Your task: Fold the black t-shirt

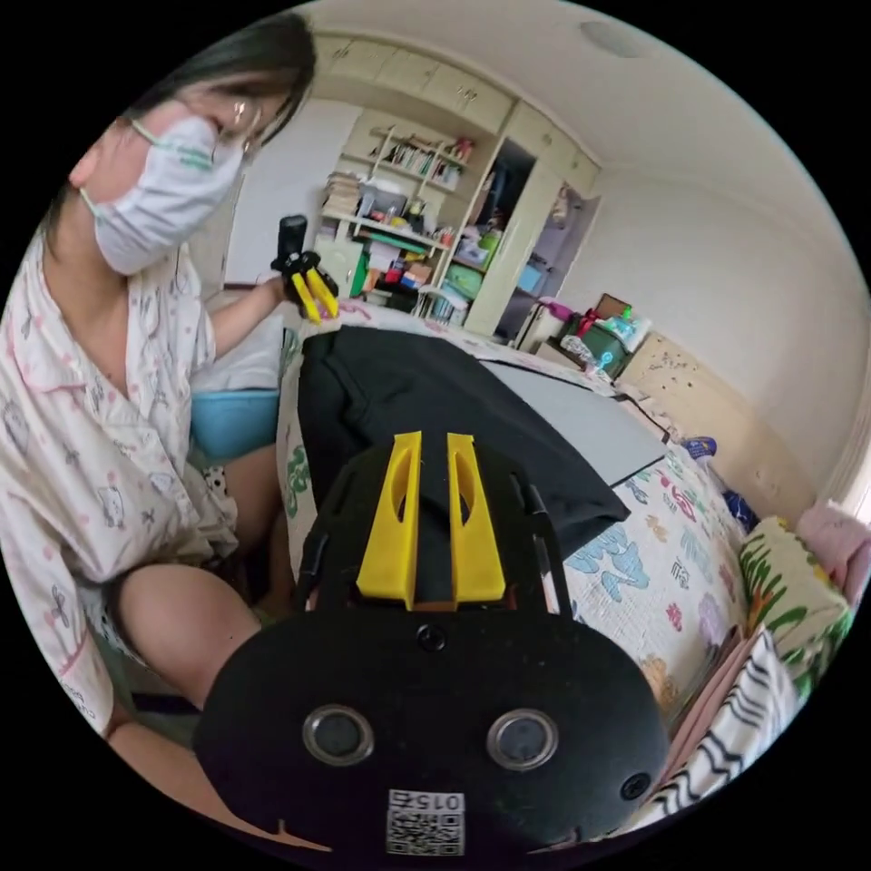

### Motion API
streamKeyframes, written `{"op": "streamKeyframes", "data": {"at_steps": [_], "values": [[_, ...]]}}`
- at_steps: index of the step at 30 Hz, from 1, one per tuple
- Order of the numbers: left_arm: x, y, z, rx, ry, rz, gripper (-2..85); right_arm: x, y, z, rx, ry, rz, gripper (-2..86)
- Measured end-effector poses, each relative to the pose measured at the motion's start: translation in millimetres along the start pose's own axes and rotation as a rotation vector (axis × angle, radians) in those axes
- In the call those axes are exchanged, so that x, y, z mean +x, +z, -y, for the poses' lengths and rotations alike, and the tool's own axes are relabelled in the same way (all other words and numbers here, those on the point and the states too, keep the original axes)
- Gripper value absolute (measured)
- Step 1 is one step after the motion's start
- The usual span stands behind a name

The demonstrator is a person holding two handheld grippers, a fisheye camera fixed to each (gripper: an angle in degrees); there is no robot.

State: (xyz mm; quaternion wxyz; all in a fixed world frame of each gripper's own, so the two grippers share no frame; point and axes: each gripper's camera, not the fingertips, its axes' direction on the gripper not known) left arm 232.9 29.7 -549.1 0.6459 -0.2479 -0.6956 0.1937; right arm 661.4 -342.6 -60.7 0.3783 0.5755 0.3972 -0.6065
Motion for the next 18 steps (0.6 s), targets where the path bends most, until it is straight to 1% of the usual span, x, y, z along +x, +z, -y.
{"op": "streamKeyframes", "data": {"at_steps": [2,4,7,10,12,14,18], "values": [[-6,8,1,-0.080,0.004,-0.007,7.0,-20,31,11,-0.129,-0.082,0.083,6.9],[-17,12,4,-0.138,-0.042,-0.029,7.2,-30,50,16,-0.197,-0.108,0.155,7.4],[-30,9,6,-0.180,-0.091,-0.080,6.9,-41,73,19,-0.256,-0.102,0.146,7.8],[-38,5,16,-0.191,-0.122,-0.110,5.8,-42,86,21,-0.242,-0.030,0.100,6.5],[-39,2,26,-0.202,-0.120,-0.119,4.4,-44,94,24,-0.258,-0.024,0.121,4.8],[-41,-2,41,-0.235,-0.123,-0.083,2.2,-47,100,32,-0.262,-0.025,0.141,1.0],[-51,-11,62,-0.190,-0.139,-0.100,0.9,-43,106,47,-0.237,0.000,0.148,-0.4]]}}
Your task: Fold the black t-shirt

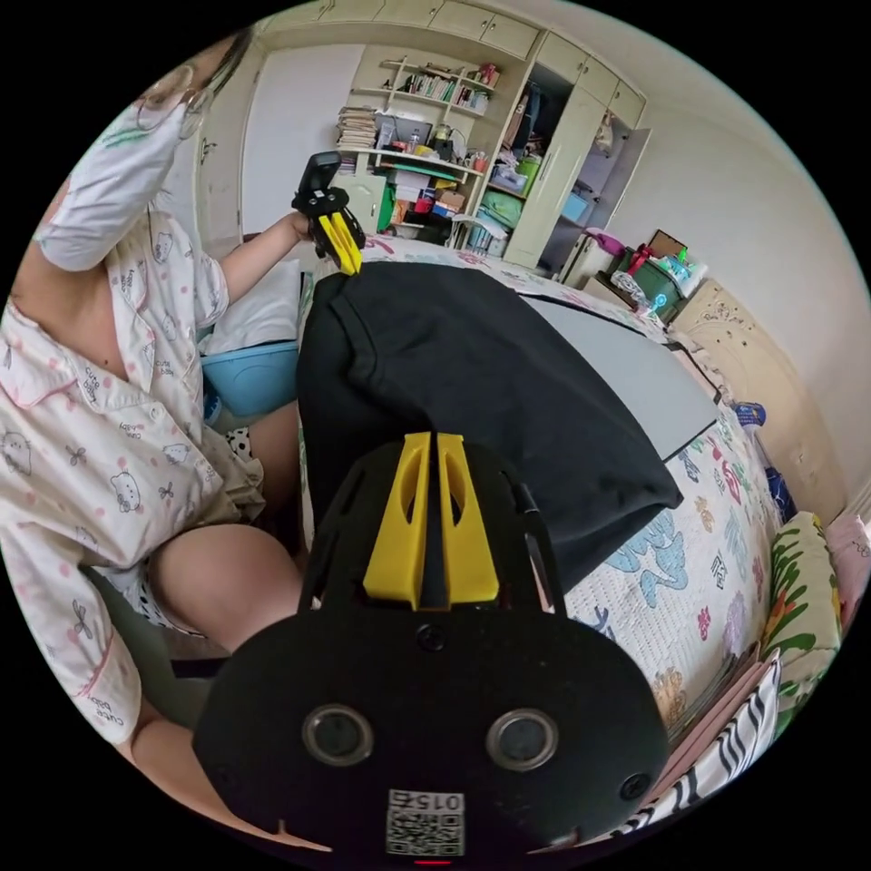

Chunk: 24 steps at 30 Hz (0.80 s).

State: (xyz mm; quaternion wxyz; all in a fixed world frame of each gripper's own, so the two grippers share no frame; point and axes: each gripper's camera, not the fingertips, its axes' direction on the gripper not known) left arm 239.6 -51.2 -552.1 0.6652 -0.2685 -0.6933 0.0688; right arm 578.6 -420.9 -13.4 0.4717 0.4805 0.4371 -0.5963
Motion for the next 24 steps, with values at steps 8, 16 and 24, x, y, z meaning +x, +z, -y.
{"op": "streamKeyframes", "data": {"at_steps": [8,16,24], "values": [[-212,-45,141,0.438,-0.580,0.268,1.7,223,15,201,0.065,0.422,-0.462,-0.3],[-203,-63,254,0.589,-0.539,0.212,7.1,271,29,346,0.097,0.444,-0.640,6.3],[-162,63,288,0.049,-0.305,0.200,10.1,241,197,279,-0.192,0.208,-0.243,10.7]]}}
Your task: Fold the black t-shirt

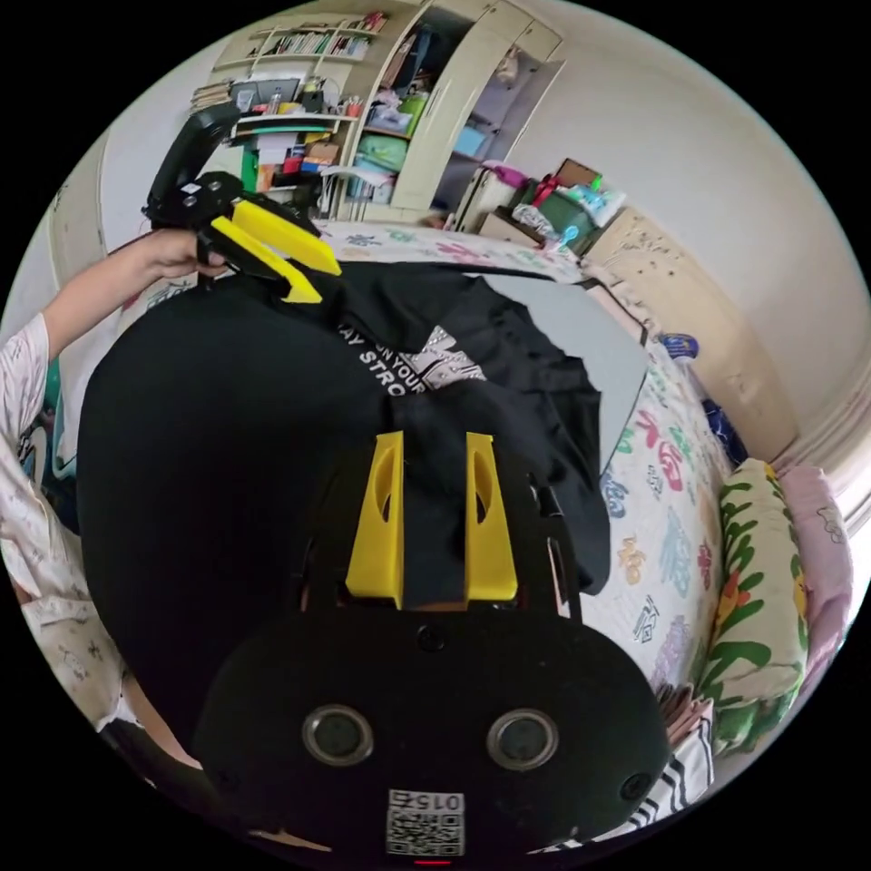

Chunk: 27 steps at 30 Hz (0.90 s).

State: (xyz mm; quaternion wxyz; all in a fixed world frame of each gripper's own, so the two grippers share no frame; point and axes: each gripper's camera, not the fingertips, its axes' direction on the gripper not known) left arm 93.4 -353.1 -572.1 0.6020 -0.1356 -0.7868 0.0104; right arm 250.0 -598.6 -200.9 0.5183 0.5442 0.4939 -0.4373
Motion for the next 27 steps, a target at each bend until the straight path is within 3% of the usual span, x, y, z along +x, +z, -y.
{"op": "streamKeyframes", "data": {"at_steps": [6,8,13,15,17,20,23,27], "values": [[-7,58,58,-0.167,0.005,-0.028,10.1,8,46,50,-0.142,-0.089,0.080,9.0],[-15,75,77,-0.245,-0.014,-0.043,6.2,21,55,67,-0.140,-0.081,0.089,1.2],[-83,49,85,-0.091,-0.232,-0.205,2.5,105,61,84,-0.124,0.083,0.156,-0.5],[-124,17,72,0.033,-0.356,-0.156,2.4,164,43,69,-0.075,0.179,0.073,-0.7],[-187,-25,37,0.152,-0.560,0.084,3.1,275,25,24,-0.056,0.448,-0.183,-0.6],[-251,-39,-6,-0.003,-0.775,0.358,5.7,384,20,-50,-0.117,0.798,-0.341,-0.2],[-257,-53,-15,0.040,-0.811,0.443,5.3,414,23,-71,-0.118,0.886,-0.433,-0.2],[-234,-22,45,0.064,-0.647,0.385,0.0,394,46,-3,-0.083,0.726,-0.479,-0.4]]}}
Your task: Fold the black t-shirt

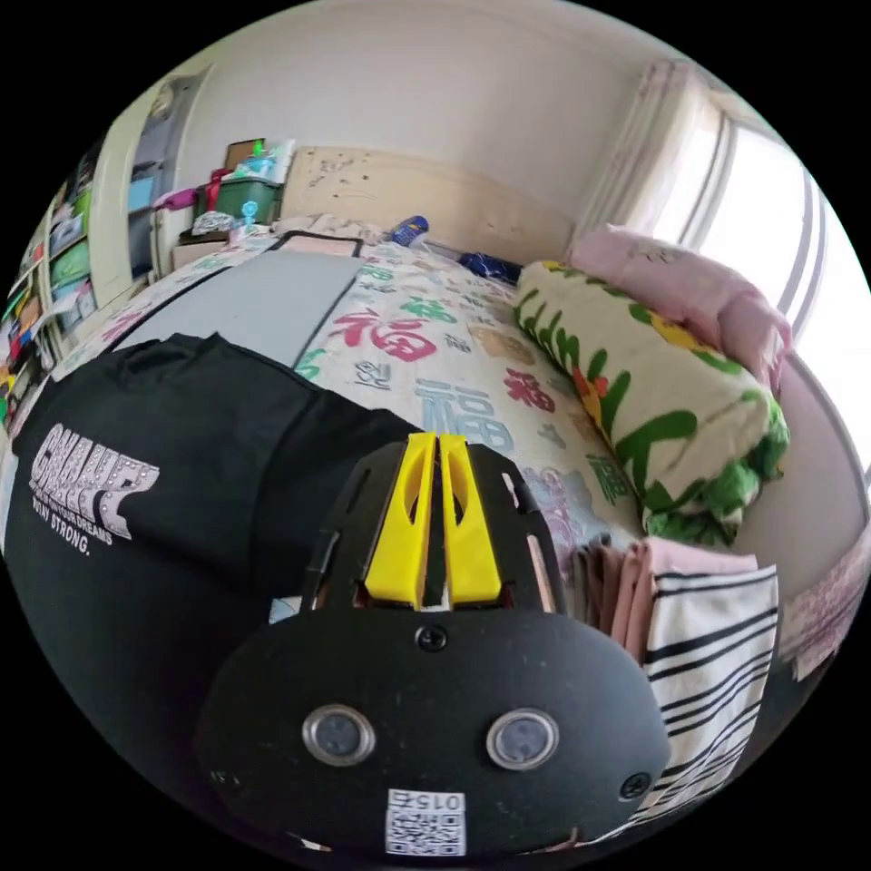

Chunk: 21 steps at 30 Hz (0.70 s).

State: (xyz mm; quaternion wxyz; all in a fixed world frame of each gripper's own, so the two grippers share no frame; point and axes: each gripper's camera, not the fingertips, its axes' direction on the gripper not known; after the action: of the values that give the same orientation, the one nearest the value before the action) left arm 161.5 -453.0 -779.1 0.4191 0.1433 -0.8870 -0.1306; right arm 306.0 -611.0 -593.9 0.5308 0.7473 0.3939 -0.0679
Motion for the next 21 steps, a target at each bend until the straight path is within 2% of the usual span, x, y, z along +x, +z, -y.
{"op": "streamKeyframes", "data": {"at_steps": [4,8,15,21], "values": [[124,71,39,-0.113,0.246,-0.208,-0.7,-136,-1,47,0.045,-0.226,0.170,-0.9],[212,141,62,-0.224,0.367,-0.163,-0.7,-233,49,99,-0.163,-0.346,0.233,-1.0],[224,220,78,-0.345,0.369,-0.079,-0.7,-279,110,131,-0.205,-0.395,0.157,-0.8],[205,258,75,-0.296,0.401,0.071,-0.8,-310,136,139,-0.160,-0.461,-0.015,-0.7]]}}
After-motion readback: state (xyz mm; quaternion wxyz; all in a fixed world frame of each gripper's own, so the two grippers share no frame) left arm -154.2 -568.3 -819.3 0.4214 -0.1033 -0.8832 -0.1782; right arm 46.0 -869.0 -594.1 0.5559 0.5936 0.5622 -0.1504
